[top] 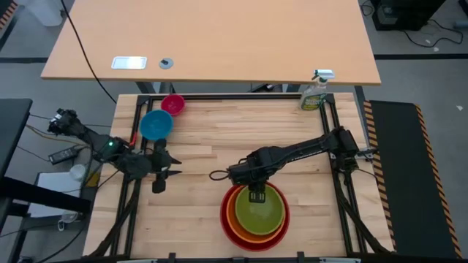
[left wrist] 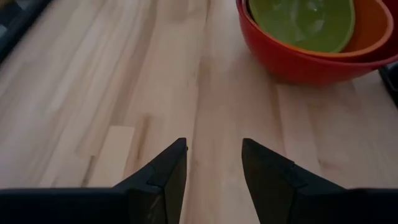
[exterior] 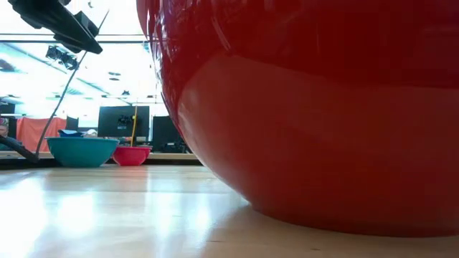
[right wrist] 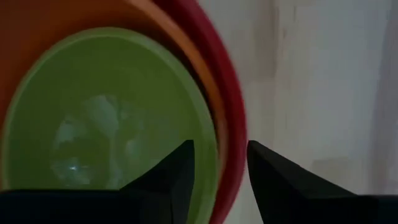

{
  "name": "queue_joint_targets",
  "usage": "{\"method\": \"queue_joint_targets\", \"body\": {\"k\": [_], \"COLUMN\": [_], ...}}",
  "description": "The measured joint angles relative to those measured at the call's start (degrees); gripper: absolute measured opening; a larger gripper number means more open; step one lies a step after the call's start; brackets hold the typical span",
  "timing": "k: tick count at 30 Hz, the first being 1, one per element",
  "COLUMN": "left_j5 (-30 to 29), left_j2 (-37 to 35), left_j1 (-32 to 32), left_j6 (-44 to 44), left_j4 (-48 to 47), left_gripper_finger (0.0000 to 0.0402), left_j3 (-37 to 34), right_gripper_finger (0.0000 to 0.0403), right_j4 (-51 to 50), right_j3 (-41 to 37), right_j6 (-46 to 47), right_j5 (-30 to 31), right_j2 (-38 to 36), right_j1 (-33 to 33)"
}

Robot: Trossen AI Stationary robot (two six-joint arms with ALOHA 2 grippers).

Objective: Nest bowls inside each other
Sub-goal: Stack the green bowl on the orange bowl, then stack the blue bowl on the green bowl

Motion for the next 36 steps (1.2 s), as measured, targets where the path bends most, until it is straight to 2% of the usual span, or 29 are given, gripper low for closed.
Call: {"method": "queue_joint_targets", "body": {"k": [5,10,12,18,22,32,34,36], "left_j5": [1.86,3.86,4.17,4.19,4.20,4.18,4.20,4.20], "left_j2": [-0.08,-0.08,-0.08,-0.08,-0.08,-0.08,-0.08,-0.06], "left_j1": [1.43,1.76,1.59,1.53,1.53,1.56,1.95,2.90], "left_j6": [0.42,0.55,1.41,4.33,4.63,7.07,6.28,5.47], "left_j4": [0.04,0.27,0.25,-0.10,-0.28,-0.63,-0.65,-0.80], "left_gripper_finger": [0.0157,0.0157,0.0157,0.0157,0.0157,0.0157,0.0157,0.0157], "left_j3": [0.00,0.00,0.00,0.00,0.00,0.00,0.00,0.00], "right_gripper_finger": [0.0154,0.0154,0.0154,0.0150,0.0146,0.0144,0.0144,0.0144], "right_j4": [-0.96,3.14,4.97,2.71,2.78,4.31,2.82,2.74], "right_j3": [0.78,0.33,-1.41,-8.85,-12.43,-18.26,-16.51,-14.85], "right_j6": [-1.56,-1.63,-1.23,9.74,16.63,18.75,18.72,16.69], "right_j5": [0.97,12.44,14.49,13.68,9.90,3.61,5.46,10.04], "right_j2": [-0.51,-4.61,-6.56,-12.03,-14.36,-11.91,-12.22,-13.28], "right_j1": [0.93,3.15,3.91,4.14,6.21,8.96,8.58,8.16]}}
